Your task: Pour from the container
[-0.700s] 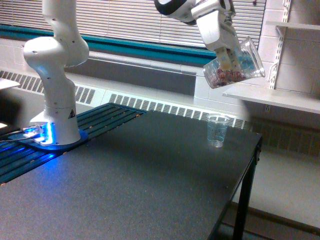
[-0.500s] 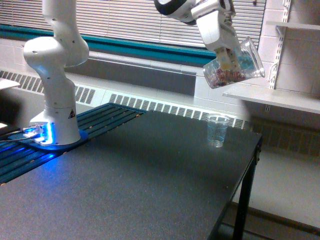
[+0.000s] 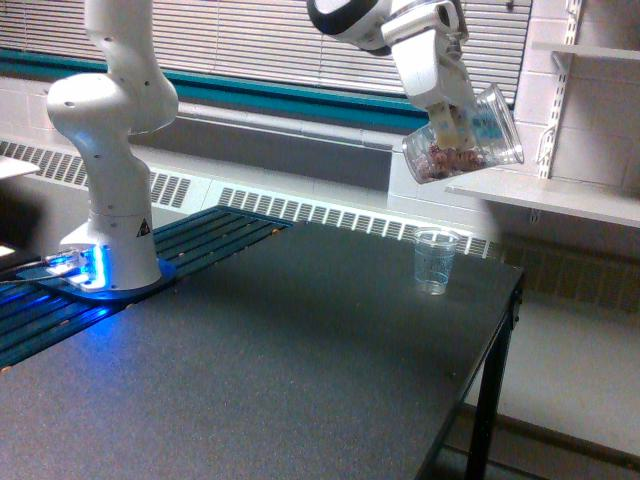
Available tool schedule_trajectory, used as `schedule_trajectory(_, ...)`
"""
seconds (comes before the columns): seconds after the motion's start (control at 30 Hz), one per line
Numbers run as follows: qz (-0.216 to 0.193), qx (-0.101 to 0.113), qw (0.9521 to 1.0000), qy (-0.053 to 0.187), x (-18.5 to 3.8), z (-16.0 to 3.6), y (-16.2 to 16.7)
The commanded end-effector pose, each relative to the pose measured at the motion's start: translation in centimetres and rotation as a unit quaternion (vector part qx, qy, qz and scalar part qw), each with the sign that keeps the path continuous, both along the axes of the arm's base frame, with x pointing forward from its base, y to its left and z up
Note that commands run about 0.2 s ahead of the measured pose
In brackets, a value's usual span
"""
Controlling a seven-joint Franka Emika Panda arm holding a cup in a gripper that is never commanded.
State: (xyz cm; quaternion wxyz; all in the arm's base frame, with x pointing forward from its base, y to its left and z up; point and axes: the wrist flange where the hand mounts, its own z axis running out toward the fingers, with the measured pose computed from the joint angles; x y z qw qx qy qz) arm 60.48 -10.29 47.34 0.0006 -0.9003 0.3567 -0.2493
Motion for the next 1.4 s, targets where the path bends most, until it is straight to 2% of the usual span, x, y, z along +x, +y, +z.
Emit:
schedule_trajectory(0.03, 0.028, -0.002, 0.9996, -0.003, 0.4, -0.2, 3.1)
schedule_trajectory(0.37, 0.080, 0.001, 0.9968, -0.005, 0.8, -1.4, 9.1)
schedule_trajectory(0.63, 0.129, 0.005, 0.9916, -0.003, -0.4, -3.1, 14.9)
schedule_trajectory(0.87, 0.179, 0.005, 0.9839, -0.003, -2.9, -4.5, 19.8)
schedule_trajectory(1.23, 0.240, -0.013, 0.9705, 0.014, -8.6, -7.6, 25.3)
schedule_trajectory(1.4, 0.262, -0.003, 0.9646, 0.027, -11.0, -8.5, 27.4)
